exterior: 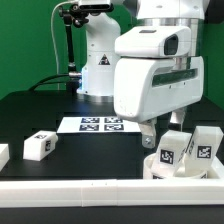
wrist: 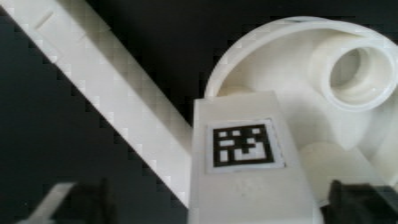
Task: Assemble stool
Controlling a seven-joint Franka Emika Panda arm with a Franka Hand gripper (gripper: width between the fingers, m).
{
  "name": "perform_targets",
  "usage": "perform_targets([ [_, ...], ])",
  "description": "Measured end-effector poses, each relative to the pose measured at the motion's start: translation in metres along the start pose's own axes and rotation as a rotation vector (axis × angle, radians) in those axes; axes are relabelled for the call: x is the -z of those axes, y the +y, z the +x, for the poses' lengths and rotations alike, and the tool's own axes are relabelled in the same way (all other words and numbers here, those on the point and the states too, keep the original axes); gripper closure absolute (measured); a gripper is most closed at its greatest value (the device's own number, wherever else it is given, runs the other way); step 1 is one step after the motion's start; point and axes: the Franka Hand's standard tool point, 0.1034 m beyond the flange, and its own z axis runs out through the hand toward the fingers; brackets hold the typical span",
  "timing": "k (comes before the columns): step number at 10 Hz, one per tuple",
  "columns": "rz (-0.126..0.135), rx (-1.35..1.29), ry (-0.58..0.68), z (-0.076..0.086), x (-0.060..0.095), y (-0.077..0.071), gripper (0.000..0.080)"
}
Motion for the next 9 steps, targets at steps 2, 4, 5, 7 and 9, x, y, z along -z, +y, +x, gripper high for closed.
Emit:
perform_targets([
  [2,0.000,-0.002,0.000,-0.0005,0.0000,0.0004,0.0459],
  [4,0.001,-0.022,-0.001,-0.0007,0.0000,0.0004,0.0459],
  [5,0.002,-0.046,0.000,-0.0007,0.0000,0.0003,0.0459],
  [7,0.006,-0.235,0.001,-0.0037,-0.0002,0.0027,0.0459],
  [9,0.008,-0.419,0.022,-0.0062,-0.0006,0.0059,0.0459],
])
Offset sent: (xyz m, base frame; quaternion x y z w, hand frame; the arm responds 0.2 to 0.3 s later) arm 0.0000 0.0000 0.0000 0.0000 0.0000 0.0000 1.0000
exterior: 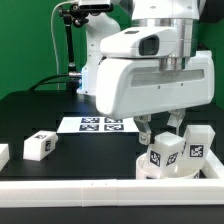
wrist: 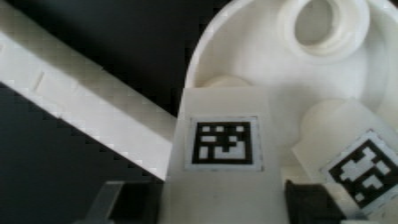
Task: Assemble stool
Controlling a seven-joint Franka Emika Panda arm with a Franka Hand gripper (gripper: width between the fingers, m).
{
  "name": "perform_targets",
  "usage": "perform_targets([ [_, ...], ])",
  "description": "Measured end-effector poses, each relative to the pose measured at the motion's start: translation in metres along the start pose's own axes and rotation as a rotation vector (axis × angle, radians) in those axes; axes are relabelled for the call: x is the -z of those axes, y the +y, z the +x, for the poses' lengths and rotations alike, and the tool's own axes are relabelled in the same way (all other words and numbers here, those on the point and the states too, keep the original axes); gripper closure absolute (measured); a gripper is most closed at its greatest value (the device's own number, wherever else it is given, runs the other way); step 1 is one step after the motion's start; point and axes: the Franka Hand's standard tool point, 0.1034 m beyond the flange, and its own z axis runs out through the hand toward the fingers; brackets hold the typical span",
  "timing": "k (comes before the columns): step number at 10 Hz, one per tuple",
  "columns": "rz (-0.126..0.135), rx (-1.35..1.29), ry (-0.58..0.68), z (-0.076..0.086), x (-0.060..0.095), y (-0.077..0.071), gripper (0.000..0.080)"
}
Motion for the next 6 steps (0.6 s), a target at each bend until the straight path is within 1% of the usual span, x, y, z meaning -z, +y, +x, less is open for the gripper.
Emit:
perform_targets([
  [1,-0.004,-0.082,0.008,-0.0002,0.0000,0.0011,0.0458],
  [2,-0.004,-0.120,0.008,0.0001,0.0001,0.0008,0.0458],
  [6,-0.003,-0.421,0.009,0.0000,0.0001,0.0011,0.0458],
])
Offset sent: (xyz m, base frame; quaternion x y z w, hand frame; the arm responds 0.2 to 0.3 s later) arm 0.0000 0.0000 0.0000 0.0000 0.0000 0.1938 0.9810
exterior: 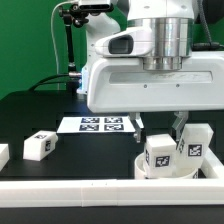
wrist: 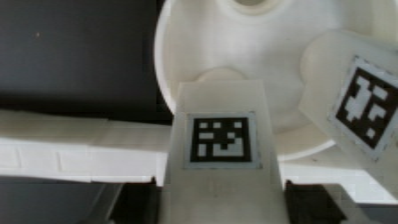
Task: Assemble stool
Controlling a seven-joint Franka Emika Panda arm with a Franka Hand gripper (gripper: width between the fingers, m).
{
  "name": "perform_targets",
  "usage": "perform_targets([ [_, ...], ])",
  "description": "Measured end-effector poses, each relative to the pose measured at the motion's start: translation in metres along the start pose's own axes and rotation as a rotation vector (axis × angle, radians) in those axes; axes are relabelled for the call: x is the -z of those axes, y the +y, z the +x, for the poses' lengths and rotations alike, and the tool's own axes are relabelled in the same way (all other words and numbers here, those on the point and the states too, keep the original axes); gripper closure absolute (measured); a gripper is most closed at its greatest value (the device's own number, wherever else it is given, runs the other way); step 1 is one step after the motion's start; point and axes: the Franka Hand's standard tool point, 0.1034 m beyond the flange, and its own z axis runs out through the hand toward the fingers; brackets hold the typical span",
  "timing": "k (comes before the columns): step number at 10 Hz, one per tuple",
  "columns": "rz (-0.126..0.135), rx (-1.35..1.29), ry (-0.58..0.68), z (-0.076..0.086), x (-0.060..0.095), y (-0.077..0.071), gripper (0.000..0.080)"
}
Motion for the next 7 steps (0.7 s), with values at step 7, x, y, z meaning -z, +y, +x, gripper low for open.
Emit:
perform_targets([
  [7,0.010,-0.663,0.009,-0.003,-0.001,-0.014,0.0458],
])
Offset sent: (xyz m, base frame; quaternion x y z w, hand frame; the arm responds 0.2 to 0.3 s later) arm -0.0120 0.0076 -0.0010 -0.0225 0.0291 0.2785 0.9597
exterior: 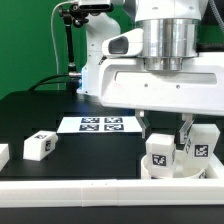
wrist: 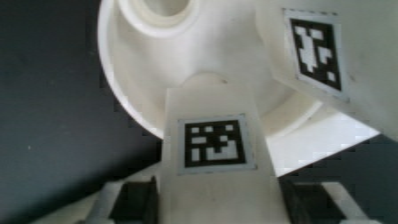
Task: Assemble stool
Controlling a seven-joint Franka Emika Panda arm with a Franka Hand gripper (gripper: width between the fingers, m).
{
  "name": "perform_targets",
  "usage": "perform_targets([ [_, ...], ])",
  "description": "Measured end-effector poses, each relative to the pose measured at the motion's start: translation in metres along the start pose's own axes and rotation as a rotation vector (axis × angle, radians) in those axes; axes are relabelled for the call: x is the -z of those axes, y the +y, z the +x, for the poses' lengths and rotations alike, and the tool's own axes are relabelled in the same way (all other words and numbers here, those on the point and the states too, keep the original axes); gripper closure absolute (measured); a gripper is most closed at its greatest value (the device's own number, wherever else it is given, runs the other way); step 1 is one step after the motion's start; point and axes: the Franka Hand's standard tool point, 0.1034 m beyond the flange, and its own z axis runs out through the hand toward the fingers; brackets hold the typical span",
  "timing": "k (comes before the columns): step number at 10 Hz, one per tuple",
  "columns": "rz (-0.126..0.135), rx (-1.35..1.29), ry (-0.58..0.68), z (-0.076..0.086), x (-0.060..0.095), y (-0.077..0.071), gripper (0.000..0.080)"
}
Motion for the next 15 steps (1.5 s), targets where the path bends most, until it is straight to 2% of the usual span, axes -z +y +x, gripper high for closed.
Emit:
perform_targets([
  [4,0.003,-0.284,-0.010,-0.005,0.000,-0.005,0.0458],
  [6,0.005,-0.295,-0.013,-0.006,-0.001,-0.005,0.0458],
  [7,0.005,-0.293,-0.013,-0.006,-0.001,-0.005,0.0298],
  [8,0.005,-0.292,-0.013,-0.006,-0.001,-0.005,0.0176],
  [9,0.007,-0.263,-0.012,-0.005,0.001,-0.005,0.0176],
  [10,0.012,-0.214,-0.009,-0.002,0.007,0.000,0.0157],
  [12,0.027,-0.140,-0.010,0.007,0.024,0.022,0.0151],
  [15,0.034,-0.026,0.001,0.036,0.034,0.059,0.0151],
])
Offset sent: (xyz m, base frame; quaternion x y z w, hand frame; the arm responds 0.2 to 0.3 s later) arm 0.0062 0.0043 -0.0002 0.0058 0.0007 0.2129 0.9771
